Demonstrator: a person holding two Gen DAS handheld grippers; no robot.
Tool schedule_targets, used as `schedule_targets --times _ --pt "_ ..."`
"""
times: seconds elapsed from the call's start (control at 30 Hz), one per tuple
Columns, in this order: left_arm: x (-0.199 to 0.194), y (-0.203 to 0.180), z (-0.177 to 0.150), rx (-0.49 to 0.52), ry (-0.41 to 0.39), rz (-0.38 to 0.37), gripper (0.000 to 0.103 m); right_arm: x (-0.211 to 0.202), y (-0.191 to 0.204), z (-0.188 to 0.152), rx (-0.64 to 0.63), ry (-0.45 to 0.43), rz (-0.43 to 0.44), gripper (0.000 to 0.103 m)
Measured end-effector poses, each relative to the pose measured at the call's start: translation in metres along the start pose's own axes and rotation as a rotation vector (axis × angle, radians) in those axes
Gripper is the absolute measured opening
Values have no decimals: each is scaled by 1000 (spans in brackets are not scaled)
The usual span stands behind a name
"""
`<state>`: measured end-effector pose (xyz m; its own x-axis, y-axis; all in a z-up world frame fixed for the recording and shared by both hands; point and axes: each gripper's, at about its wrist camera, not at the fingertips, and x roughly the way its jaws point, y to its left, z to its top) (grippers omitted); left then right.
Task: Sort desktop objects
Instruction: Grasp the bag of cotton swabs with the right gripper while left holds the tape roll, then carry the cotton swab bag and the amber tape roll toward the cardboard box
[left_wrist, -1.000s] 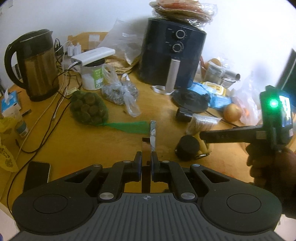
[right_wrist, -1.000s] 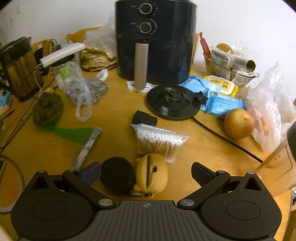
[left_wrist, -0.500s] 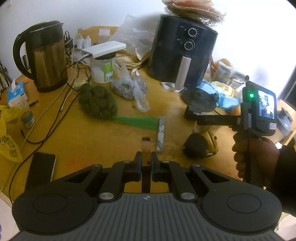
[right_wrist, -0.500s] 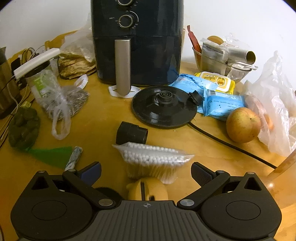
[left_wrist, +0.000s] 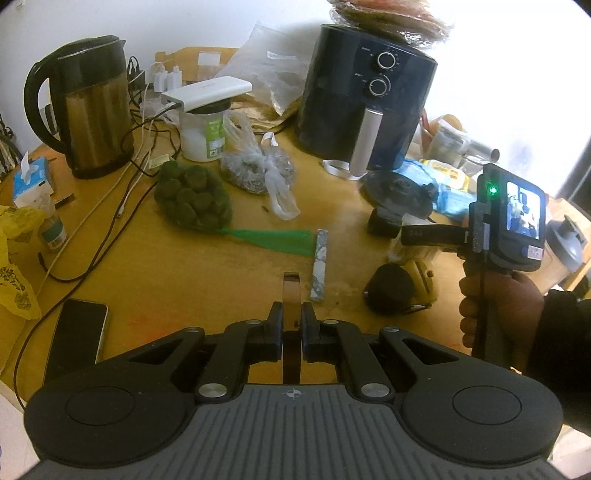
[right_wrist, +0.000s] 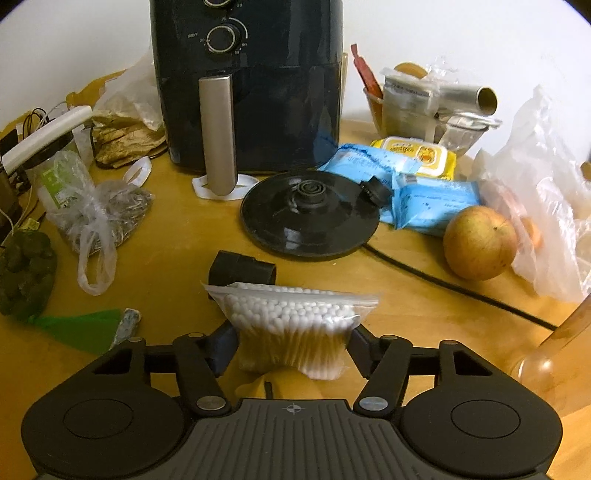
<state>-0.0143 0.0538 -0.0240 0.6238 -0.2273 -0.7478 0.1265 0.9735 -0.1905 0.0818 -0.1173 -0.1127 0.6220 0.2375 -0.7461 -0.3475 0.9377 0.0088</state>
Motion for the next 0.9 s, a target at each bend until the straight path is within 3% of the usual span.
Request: schedule_targets --times 0.9 --pt "-11 -6 8 53 -41 -49 10 -71 -14 8 0 -113 47 64"
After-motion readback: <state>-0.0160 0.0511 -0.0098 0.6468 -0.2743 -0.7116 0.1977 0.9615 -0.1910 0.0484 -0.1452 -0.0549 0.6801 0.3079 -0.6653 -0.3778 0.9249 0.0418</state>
